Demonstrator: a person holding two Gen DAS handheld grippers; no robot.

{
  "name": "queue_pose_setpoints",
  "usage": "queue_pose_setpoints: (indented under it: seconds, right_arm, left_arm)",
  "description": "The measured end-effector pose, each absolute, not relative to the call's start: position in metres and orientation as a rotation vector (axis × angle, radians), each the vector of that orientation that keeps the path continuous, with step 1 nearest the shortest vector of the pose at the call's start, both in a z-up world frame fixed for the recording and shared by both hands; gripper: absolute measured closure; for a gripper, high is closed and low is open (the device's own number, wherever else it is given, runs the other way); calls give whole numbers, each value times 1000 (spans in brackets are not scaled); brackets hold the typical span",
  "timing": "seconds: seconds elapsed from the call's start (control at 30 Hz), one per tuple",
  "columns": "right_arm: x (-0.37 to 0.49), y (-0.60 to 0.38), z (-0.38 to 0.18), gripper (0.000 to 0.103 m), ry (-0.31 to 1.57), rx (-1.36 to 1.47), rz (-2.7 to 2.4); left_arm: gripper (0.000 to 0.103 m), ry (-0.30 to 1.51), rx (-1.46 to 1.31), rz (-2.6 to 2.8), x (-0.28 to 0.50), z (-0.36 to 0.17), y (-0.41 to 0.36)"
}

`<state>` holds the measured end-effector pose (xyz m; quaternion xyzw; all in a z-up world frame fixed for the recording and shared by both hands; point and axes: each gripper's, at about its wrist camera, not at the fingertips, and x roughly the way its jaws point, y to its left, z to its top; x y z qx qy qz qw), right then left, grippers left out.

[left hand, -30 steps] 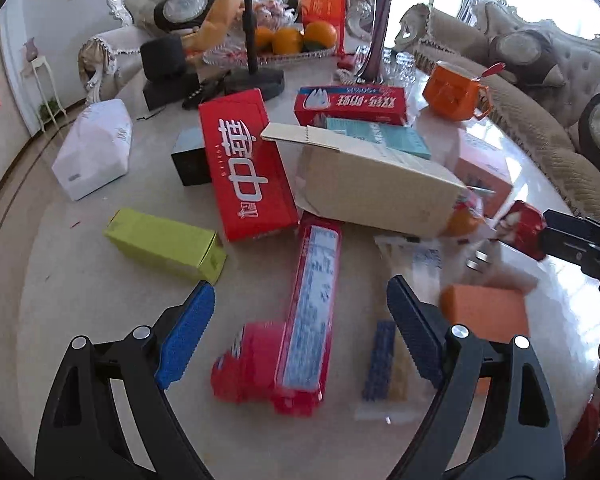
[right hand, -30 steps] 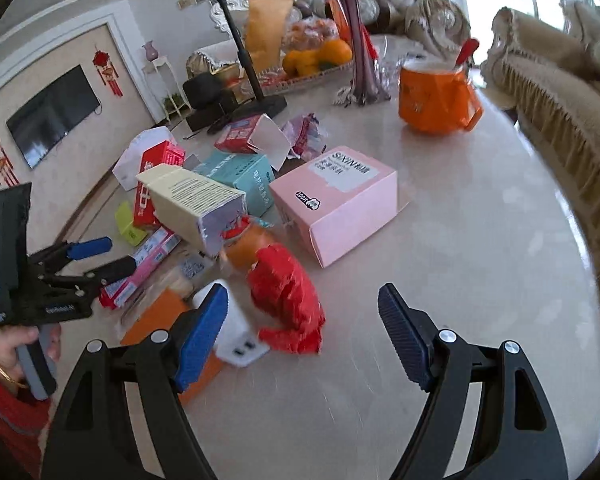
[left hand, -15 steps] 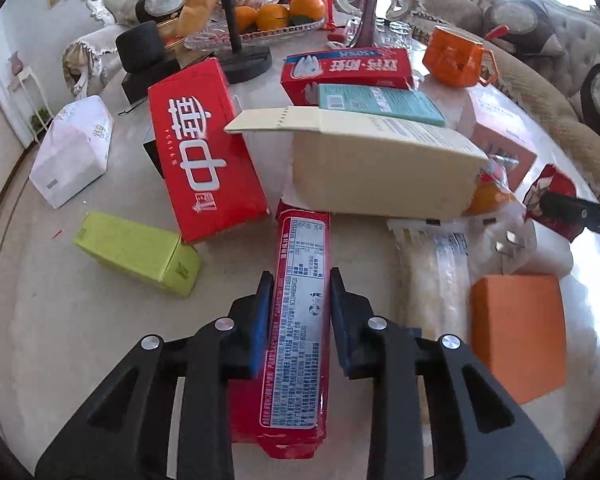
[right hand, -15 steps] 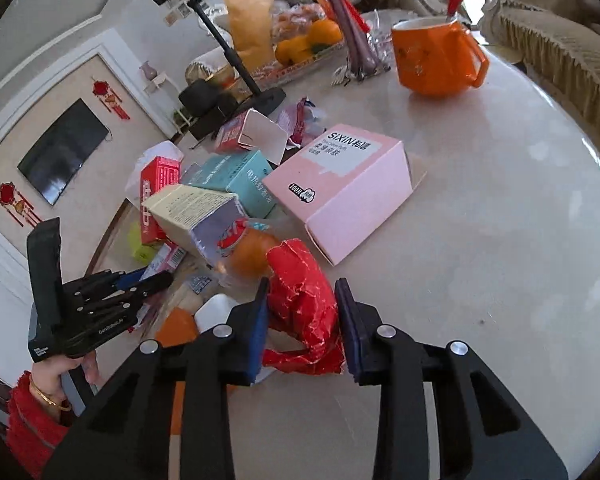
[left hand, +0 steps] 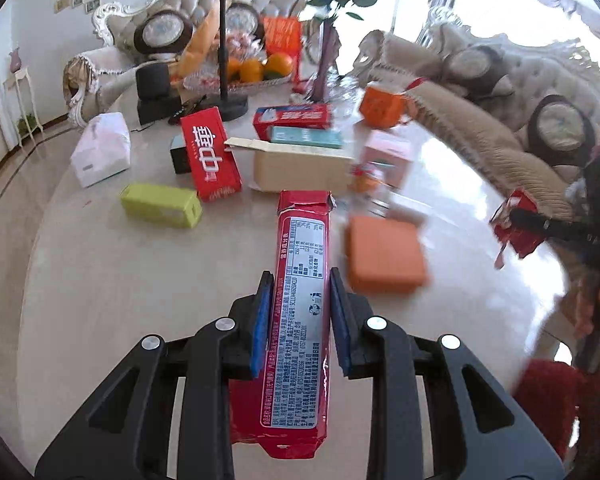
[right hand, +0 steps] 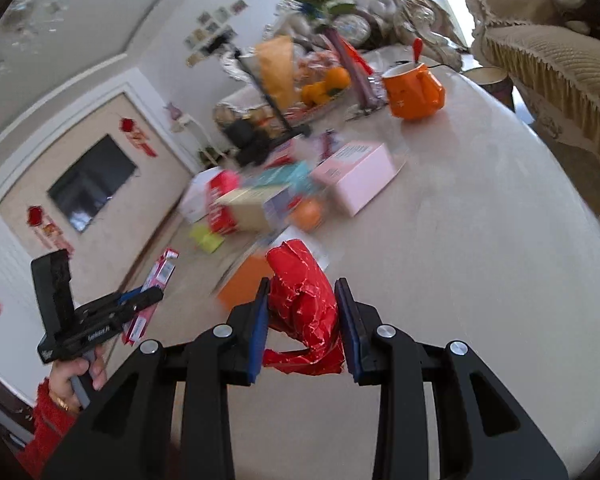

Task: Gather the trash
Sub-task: 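Carry both items over the wastebasket and open both grippers to drop them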

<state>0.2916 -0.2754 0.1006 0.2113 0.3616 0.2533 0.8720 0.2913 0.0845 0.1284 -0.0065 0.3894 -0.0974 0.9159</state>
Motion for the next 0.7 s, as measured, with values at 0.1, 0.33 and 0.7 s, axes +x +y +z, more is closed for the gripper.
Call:
queue_pose_setpoints:
  seconds: [0.1,0.33,0.7]
  right_arm:
    - [236,-271,95,72,729,465,586]
    - [130,-236,58,72,793,458,661]
    - [99,-182,-76,73,1137,318,548]
  left_arm:
    - [75,775,-30,-234,228,128,81]
    - [75,854,-92,-272,99,65,54]
    - [75,1113,-108,-294,59,-77,-4]
